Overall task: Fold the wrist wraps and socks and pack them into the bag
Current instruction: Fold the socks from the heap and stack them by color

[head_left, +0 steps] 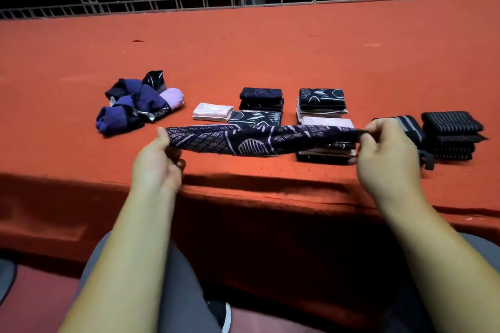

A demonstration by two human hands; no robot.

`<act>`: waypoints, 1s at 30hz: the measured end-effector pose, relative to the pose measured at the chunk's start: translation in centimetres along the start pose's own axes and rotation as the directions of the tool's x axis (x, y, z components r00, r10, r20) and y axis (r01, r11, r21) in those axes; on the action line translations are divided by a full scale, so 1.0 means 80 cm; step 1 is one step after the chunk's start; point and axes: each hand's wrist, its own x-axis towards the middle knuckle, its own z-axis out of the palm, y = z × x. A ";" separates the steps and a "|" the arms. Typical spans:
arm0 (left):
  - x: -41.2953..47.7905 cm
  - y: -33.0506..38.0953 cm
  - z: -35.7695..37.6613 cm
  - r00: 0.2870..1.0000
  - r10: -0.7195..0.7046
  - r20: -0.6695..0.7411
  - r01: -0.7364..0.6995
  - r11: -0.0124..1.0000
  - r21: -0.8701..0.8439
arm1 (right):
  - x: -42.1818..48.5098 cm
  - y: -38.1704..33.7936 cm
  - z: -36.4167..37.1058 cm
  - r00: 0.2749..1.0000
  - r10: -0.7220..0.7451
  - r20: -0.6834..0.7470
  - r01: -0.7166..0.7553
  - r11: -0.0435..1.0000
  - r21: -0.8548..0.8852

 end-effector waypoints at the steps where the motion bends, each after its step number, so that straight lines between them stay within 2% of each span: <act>1: 0.007 0.003 -0.007 0.999 0.033 -0.009 -0.033 0.999 0.023 | 0.000 0.006 0.000 1.000 -0.010 0.022 0.010 1.000 0.001; 4: -0.009 -0.007 0.000 0.980 0.103 0.168 -0.144 0.957 0.252 | -0.015 0.013 0.015 0.983 -0.126 0.135 0.117 0.990 0.076; 6: -0.024 -0.015 0.009 0.953 0.132 0.273 -0.221 0.919 0.326 | -0.023 0.013 0.020 0.982 -0.110 0.151 0.084 0.981 0.174; 9: -0.032 -0.017 0.012 0.921 0.170 0.350 -0.295 0.893 0.341 | -0.021 0.012 0.023 0.974 -0.050 0.223 -0.016 0.959 0.282; 13: -0.032 -0.020 0.003 0.885 0.209 0.416 -0.354 0.883 0.308 | -0.022 -0.005 0.013 0.886 -0.103 0.452 -0.186 0.813 0.551; 14: -0.034 -0.021 0.002 0.876 0.200 0.439 -0.345 0.896 0.279 | -0.023 -0.007 0.012 0.851 -0.115 0.512 -0.236 0.788 0.569; 16: -0.040 -0.021 0.005 0.845 0.180 0.503 -0.329 0.917 0.225 | -0.028 -0.008 0.016 0.812 -0.126 0.570 -0.240 0.818 0.522; 19: -0.059 -0.026 0.011 0.794 0.173 0.583 -0.315 0.937 0.151 | -0.040 -0.006 0.040 0.819 -0.170 0.548 -0.068 0.920 0.387; 22: -0.080 -0.028 0.016 0.759 0.142 0.635 -0.308 0.938 0.158 | -0.057 -0.012 0.063 0.787 -0.246 0.566 0.048 0.938 0.342; 27: -0.090 -0.029 0.012 0.699 0.109 0.706 -0.285 0.949 0.135 | -0.071 -0.020 0.084 0.824 -0.275 0.495 0.084 0.924 0.374; 30: -0.083 -0.029 0.007 0.653 0.109 0.749 -0.345 0.924 0.166 | -0.067 -0.024 0.082 0.817 -0.331 0.472 0.125 0.901 0.415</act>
